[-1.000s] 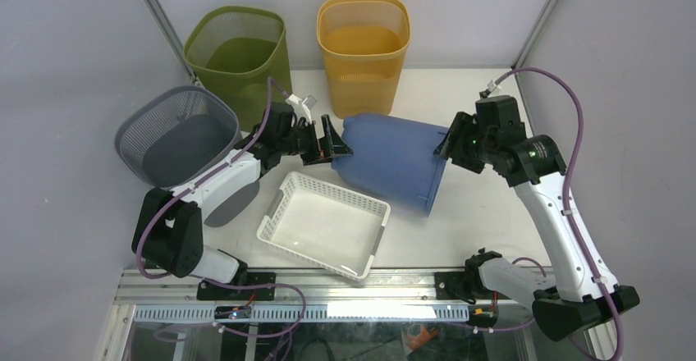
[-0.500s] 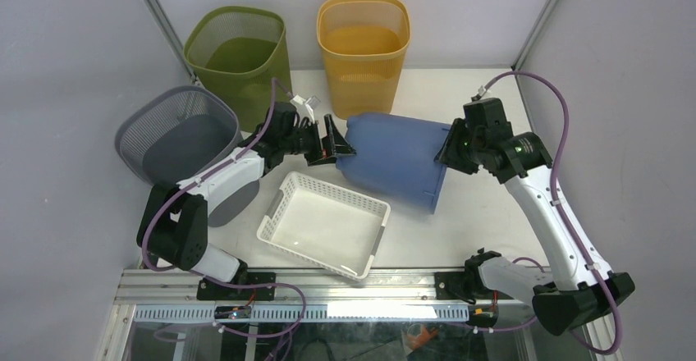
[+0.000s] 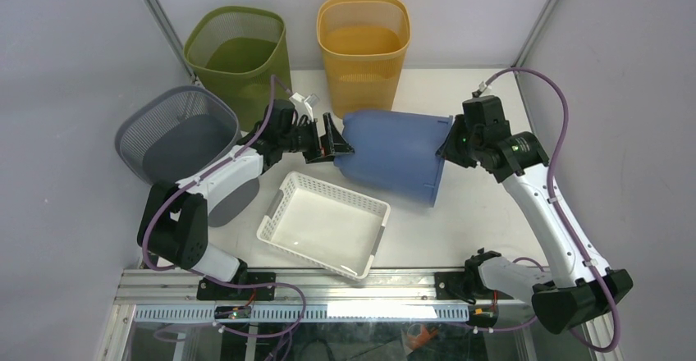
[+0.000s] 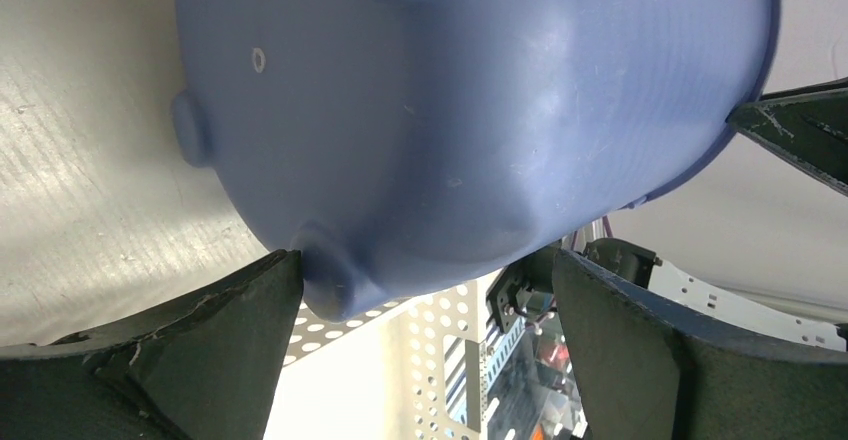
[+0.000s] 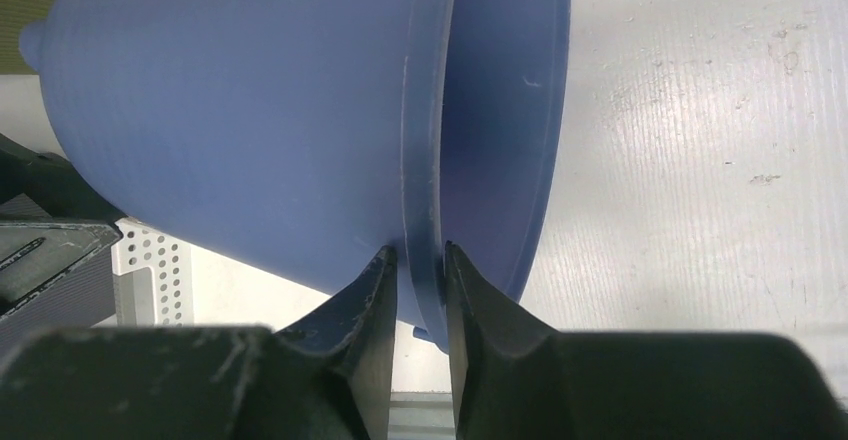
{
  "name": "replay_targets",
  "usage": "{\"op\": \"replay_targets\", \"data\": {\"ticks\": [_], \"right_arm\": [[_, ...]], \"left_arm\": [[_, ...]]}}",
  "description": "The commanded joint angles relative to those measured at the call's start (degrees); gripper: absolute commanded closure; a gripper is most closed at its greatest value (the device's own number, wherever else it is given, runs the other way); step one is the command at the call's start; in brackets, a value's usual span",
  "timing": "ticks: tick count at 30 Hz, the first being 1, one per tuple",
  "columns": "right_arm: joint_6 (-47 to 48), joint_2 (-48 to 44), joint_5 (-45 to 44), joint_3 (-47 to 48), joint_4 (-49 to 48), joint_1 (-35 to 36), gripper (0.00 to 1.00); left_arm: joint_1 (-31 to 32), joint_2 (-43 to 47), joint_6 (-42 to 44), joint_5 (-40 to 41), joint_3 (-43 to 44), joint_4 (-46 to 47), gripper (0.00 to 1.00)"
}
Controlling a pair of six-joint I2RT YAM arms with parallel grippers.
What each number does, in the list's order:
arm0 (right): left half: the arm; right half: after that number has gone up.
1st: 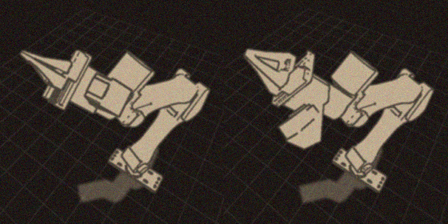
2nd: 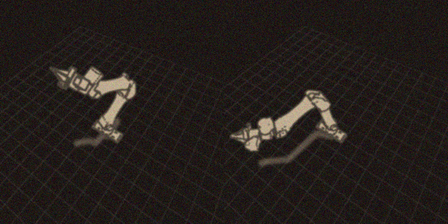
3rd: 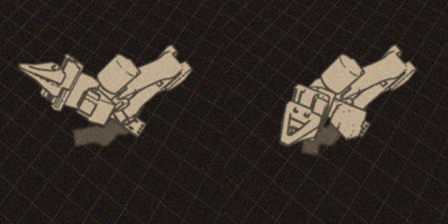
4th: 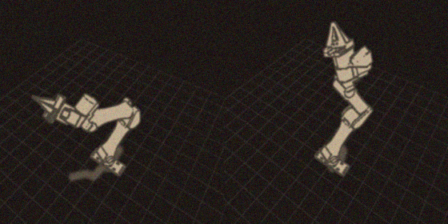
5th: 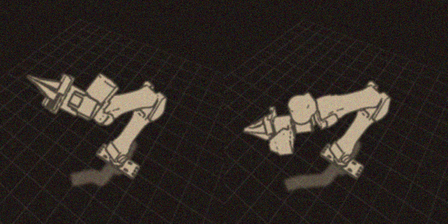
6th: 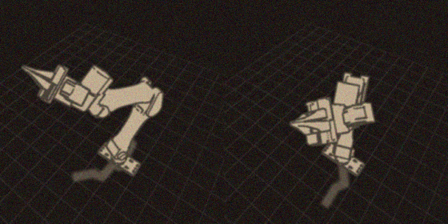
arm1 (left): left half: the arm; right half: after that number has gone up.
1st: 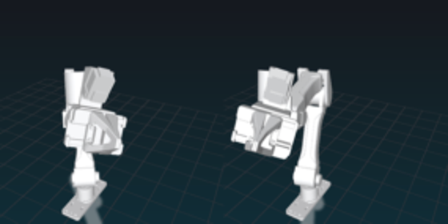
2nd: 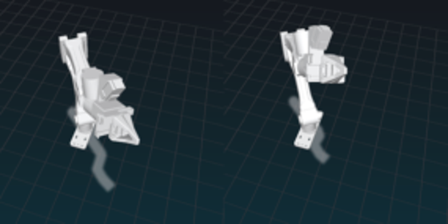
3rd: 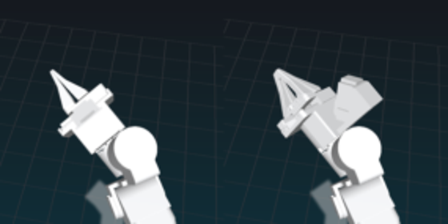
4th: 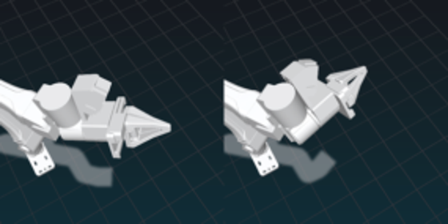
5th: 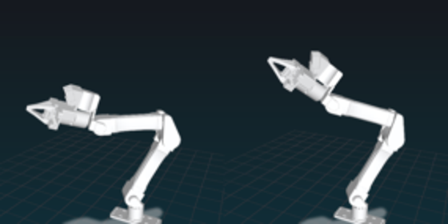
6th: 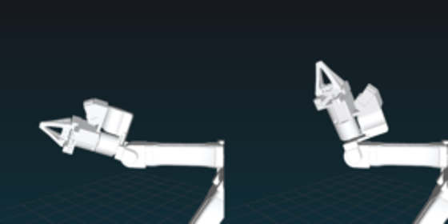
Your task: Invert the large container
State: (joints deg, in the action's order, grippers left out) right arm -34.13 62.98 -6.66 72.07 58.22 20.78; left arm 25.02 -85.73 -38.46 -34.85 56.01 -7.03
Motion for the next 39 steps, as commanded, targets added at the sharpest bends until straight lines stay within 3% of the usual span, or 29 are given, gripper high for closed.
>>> {"op": "replay_targets", "data": {"ticks": [1, 9, 12, 21, 32, 39], "right_arm": [[0.1, 1.6, -1.4, -1.0, -1.6, 0.3, 0.84], [-0.2, 1.9, -1.7, -1.4, -2.2, 0.2, 0.88], [0.4, 2.2, -3.0, -0.8, -1.8, -0.3, 1.00], [-0.5, 1.5, 3.2, -3.3, -8.1, -5.0, 1.00], [-5.0, 0.8, 14.5, -11.4, -19.7, -12.5, 1.00], [-4.7, 0.4, 20.1, -17.2, -23.9, -18.3, 1.00]], "left_arm": [[-0.1, 1.3, 1.3, -2.4, 1.2, -0.6, 0.01], [-0.2, 1.6, -0.7, -8.3, 1.5, 1.0, 0.11], [-0.2, 2.1, -2.3, -11.6, 4.1, 1.5, 0.13], [-0.1, 3.4, -8.1, -15.2, 10.8, 4.9, 0.14], [1.5, 4.2, -22.1, -20.0, 10.3, 22.0, 0.12], [4.2, 1.3, -24.4, -20.1, 12.6, 26.5, 0.12]]}}
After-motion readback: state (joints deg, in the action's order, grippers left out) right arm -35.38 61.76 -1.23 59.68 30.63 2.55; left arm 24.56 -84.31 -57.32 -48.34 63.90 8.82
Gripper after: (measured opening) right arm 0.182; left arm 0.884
